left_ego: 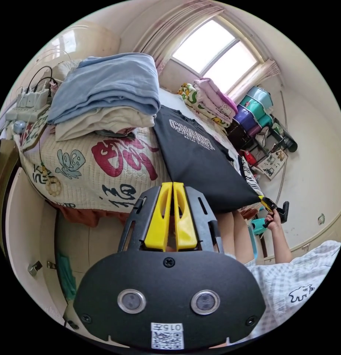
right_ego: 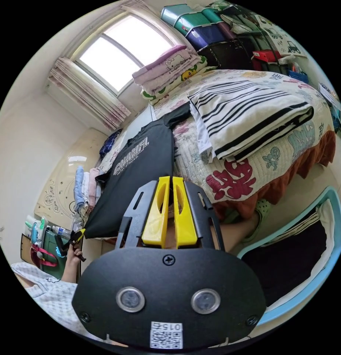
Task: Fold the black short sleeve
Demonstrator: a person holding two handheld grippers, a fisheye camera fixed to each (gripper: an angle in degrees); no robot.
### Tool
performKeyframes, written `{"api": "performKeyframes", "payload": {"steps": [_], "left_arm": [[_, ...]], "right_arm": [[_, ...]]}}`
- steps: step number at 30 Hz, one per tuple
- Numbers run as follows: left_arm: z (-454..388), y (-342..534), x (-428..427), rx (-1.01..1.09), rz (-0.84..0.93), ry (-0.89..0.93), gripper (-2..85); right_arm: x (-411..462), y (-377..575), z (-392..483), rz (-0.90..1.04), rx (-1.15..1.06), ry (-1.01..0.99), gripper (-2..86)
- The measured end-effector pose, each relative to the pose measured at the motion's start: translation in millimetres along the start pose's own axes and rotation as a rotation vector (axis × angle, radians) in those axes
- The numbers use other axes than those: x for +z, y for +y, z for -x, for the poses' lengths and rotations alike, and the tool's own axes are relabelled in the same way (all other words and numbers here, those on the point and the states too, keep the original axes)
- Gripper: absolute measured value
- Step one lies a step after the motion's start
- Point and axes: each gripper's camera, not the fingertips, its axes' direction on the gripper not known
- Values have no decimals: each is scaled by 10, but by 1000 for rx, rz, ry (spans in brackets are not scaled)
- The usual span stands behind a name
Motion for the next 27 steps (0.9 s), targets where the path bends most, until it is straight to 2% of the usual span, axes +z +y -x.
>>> {"api": "performKeyframes", "payload": {"steps": [6,11,16,22,27], "left_arm": [[28,-36,41,-57,2,47,-3],[-94,0,418,6,110,-100,-3],[-248,-41,666,41,148,-176,-2],[-630,-169,1009,172,215,-312,-2],[-830,-320,1230,183,235,-348,-3]], "right_arm": [[32,30,47,-21,15,2,1],[580,192,-113,101,39,125,0],[975,317,-239,141,66,175,0],[1521,347,-152,232,-36,305,0],[1937,414,90,260,-152,462,1]]}}
